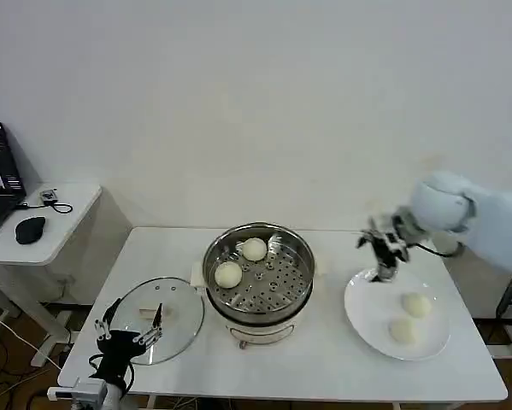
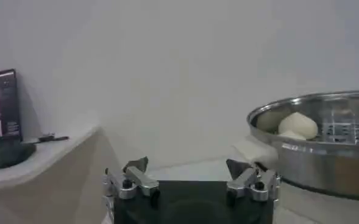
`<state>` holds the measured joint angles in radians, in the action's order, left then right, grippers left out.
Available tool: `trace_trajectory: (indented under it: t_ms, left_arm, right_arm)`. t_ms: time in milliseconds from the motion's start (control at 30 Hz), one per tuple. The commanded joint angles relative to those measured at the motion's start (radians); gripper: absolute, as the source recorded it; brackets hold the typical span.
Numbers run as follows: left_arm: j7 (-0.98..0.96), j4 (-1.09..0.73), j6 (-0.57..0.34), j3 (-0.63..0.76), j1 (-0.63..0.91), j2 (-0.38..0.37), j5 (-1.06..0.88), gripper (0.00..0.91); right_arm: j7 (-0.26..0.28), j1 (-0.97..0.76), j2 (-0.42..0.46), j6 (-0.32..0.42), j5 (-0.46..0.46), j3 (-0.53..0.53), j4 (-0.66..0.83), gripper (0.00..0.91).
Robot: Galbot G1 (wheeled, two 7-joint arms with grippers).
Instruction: Take steamed baozi put them in steamer then cover it.
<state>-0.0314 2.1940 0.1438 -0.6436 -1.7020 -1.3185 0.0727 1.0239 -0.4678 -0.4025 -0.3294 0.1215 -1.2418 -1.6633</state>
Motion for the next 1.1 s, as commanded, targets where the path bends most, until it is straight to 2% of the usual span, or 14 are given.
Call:
trace_trajectory:
  t_ms: [33, 133, 300, 867, 1100]
  left_arm:
    - [0.0, -0.006, 0.0, 0.001, -0.003, -0.001, -0.003, 0.907]
    - [0.0, -0.005, -0.001, 0.001, -0.009, -0.002, -0.008, 0.907]
    - [-0.001, -0.008, -0.002, -0.007, -0.019, -0.006, -0.01, 0.907]
    - [-0.001, -0.011, -0.005, -0.013, -0.035, -0.02, -0.027, 0.907]
    - [-0.002, -0.013, -0.004, -0.017, -0.033, -0.02, -0.027, 0.907]
  right_arm:
    - [0.014, 0.326, 0.194, 0.087, -0.173, 0.21, -0.018, 0.907]
    - [0.011, 0.51, 0.187, 0.092, -0.195, 0.338, 0.004, 0.907]
    - [0.013, 0.626, 0.153, 0.099, -0.213, 0.444, 0.039, 0.907]
    - [0.0, 0.71, -0.014, 0.104, -0.254, 0.527, 0.195, 0.907]
    - [-0.002, 0.725, -0.046, 0.105, -0.27, 0.534, 0.228, 0.907]
